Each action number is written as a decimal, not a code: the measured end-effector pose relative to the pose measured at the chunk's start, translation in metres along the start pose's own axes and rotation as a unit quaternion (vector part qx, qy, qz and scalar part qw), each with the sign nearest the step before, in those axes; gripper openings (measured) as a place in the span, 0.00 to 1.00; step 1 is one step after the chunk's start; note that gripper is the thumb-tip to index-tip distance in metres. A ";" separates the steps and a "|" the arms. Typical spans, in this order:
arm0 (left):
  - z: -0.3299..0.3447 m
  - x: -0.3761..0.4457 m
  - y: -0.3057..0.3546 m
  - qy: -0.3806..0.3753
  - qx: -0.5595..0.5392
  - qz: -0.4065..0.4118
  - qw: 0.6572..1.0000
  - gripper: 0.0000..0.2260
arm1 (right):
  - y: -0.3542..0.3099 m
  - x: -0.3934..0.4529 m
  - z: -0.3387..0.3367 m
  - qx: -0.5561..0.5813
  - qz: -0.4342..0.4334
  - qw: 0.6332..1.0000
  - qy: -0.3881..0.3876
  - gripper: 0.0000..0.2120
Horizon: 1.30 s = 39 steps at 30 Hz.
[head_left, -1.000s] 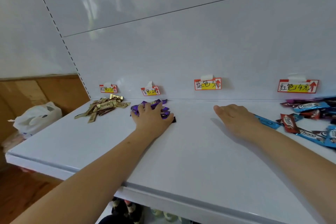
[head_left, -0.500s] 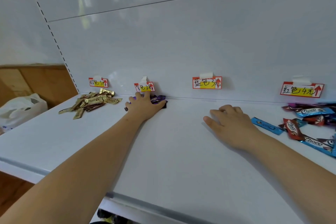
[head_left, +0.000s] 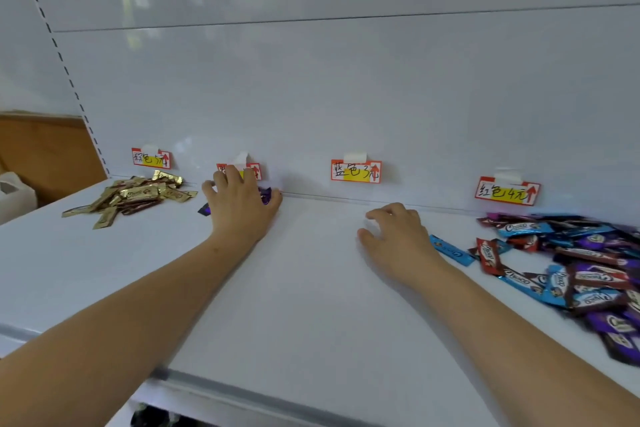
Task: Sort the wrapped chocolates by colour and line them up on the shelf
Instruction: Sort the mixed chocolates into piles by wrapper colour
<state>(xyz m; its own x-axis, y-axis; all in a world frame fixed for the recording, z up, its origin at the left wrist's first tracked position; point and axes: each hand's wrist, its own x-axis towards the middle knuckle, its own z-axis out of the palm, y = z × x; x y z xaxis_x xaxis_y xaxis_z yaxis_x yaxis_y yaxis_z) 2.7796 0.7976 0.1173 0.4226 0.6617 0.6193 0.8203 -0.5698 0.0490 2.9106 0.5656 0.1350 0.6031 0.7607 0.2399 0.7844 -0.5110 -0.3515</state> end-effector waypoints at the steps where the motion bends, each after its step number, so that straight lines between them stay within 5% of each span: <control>1: -0.005 -0.008 0.005 -0.004 -0.011 0.014 1.000 0.21 | 0.003 0.001 -0.004 0.012 0.005 1.000 0.026 0.19; 6: -0.027 -0.046 0.047 -0.073 -0.147 0.077 0.983 0.11 | 0.020 -0.007 -0.033 0.096 0.021 0.987 0.124 0.15; 10: -0.054 -0.082 0.116 -0.150 -0.240 0.184 0.941 0.13 | 0.056 -0.029 -0.068 0.075 0.026 0.981 0.177 0.13; 16: -0.082 -0.117 0.221 -0.145 -0.326 0.322 0.877 0.23 | 0.160 -0.071 -0.124 0.049 0.115 0.968 0.217 0.14; 20: -0.086 -0.122 0.277 -0.157 -0.368 0.333 0.854 0.20 | 0.219 -0.085 -0.142 0.068 0.160 0.969 0.174 0.18; 27: -0.052 -0.087 0.325 -0.243 -0.304 0.354 0.851 0.24 | 0.261 -0.066 -0.133 0.022 0.097 0.995 0.023 0.19; 39: -0.051 -0.065 0.311 -0.235 -0.354 0.285 0.859 0.09 | 0.263 -0.061 -0.123 -0.010 0.088 0.991 0.101 0.11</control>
<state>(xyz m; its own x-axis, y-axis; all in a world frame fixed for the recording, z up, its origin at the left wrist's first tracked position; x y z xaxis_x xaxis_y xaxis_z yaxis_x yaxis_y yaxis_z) 2.9877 0.5519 0.1323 0.9234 0.2050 0.3247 0.0577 -0.9101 0.4104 3.0976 0.3353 0.1390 0.7462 0.5644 0.3530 0.6656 -0.6387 -0.3861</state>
